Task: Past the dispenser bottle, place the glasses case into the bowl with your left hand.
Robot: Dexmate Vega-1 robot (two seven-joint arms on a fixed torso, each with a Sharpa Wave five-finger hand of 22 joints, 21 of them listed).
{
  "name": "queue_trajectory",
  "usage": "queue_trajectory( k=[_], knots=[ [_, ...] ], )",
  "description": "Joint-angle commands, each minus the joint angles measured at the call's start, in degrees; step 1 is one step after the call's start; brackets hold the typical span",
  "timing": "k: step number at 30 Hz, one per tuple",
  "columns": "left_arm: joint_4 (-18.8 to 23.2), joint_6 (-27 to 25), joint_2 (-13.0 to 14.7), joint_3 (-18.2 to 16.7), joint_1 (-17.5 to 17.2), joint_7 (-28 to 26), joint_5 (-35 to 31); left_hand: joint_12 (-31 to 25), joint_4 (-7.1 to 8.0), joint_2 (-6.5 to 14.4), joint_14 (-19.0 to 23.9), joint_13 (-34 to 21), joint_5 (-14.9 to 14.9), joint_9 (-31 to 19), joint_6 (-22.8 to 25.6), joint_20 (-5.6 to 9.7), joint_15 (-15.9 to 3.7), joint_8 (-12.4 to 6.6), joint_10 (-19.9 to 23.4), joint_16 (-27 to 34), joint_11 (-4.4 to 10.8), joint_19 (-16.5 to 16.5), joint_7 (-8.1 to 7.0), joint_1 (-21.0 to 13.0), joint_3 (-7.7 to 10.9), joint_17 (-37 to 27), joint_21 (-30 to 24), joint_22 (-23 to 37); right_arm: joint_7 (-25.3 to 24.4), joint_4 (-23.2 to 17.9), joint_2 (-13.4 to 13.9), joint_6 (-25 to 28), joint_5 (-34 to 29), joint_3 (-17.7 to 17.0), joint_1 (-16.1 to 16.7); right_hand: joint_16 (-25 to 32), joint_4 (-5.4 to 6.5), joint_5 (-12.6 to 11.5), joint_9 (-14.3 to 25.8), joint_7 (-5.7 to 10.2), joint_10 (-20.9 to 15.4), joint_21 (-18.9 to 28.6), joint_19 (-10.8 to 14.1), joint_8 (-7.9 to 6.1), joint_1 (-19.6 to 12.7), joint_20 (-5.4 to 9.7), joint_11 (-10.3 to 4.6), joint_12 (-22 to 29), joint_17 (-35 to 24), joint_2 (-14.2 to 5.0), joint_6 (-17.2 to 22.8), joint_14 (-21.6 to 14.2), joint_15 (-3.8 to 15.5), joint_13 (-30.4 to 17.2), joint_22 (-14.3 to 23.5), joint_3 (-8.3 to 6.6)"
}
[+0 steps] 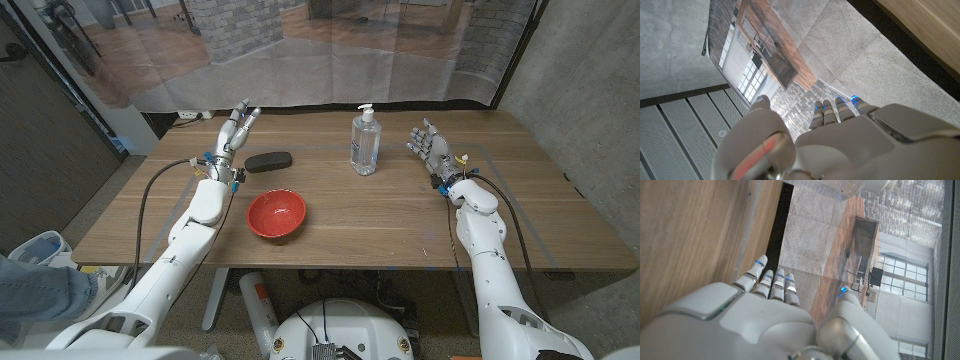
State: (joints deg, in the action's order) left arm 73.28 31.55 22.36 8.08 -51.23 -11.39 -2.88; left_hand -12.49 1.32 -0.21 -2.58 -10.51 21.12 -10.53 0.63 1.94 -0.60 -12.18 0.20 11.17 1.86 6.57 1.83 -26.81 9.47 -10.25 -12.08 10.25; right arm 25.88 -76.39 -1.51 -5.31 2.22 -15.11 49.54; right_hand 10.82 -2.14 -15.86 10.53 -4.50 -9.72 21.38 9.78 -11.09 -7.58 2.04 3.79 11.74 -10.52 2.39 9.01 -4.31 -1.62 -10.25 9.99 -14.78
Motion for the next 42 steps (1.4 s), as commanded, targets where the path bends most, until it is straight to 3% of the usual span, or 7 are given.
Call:
queue_trajectory(
  k=[1,15,42],
  knots=[
    [0.73,-2.15,1.59,1.09,0.25,-3.72,-5.12,0.05,-0.29,0.00,0.30,-0.22,0.49,-0.15,0.57,1.60,-0.05,-0.13,0.48,0.08,0.14,-0.20,0.08,-0.89,0.18,-0.28,0.17,0.21,-0.42,-1.03,-0.09,0.52,-0.19,-0.04,0.72,0.23,-0.17,0.00,0.22,0.14,-0.43,-0.19,0.66,-0.07,-0.27,1.14,0.08,0.02,-0.22,-0.32,0.45,-0.81,0.00,-0.12,0.30,0.09],
    [1.22,-4.51,3.52,2.97,0.65,-7.36,-9.78,0.17,-0.80,0.18,0.57,-0.22,0.61,-0.16,0.79,1.29,-0.24,-0.04,0.67,0.03,0.26,-0.25,-0.07,-1.82,0.34,-0.26,0.22,0.19,-1.20,-2.98,-0.41,0.91,-0.22,0.37,1.82,0.23,-0.26,0.05,0.22,0.13,-0.49,-0.44,0.85,-0.07,-0.36,1.09,0.08,0.04,-0.23,-0.42,0.44,-0.88,-0.15,-0.12,0.31,0.14],
    [0.68,-7.91,6.59,6.18,2.46,-8.64,-13.32,0.11,-1.74,0.20,1.20,-0.25,0.73,-0.19,1.45,1.15,0.26,-0.05,1.54,0.05,0.36,-0.55,-0.02,-3.40,0.53,-0.23,0.23,0.15,-1.78,-3.31,-0.47,1.45,-0.38,1.01,1.59,0.22,-0.40,0.19,0.22,0.23,-0.46,-1.01,1.12,-0.08,-0.45,1.03,0.04,0.02,-0.25,-0.58,0.46,-0.99,-0.18,-0.13,0.33,0.29]
  ],
)
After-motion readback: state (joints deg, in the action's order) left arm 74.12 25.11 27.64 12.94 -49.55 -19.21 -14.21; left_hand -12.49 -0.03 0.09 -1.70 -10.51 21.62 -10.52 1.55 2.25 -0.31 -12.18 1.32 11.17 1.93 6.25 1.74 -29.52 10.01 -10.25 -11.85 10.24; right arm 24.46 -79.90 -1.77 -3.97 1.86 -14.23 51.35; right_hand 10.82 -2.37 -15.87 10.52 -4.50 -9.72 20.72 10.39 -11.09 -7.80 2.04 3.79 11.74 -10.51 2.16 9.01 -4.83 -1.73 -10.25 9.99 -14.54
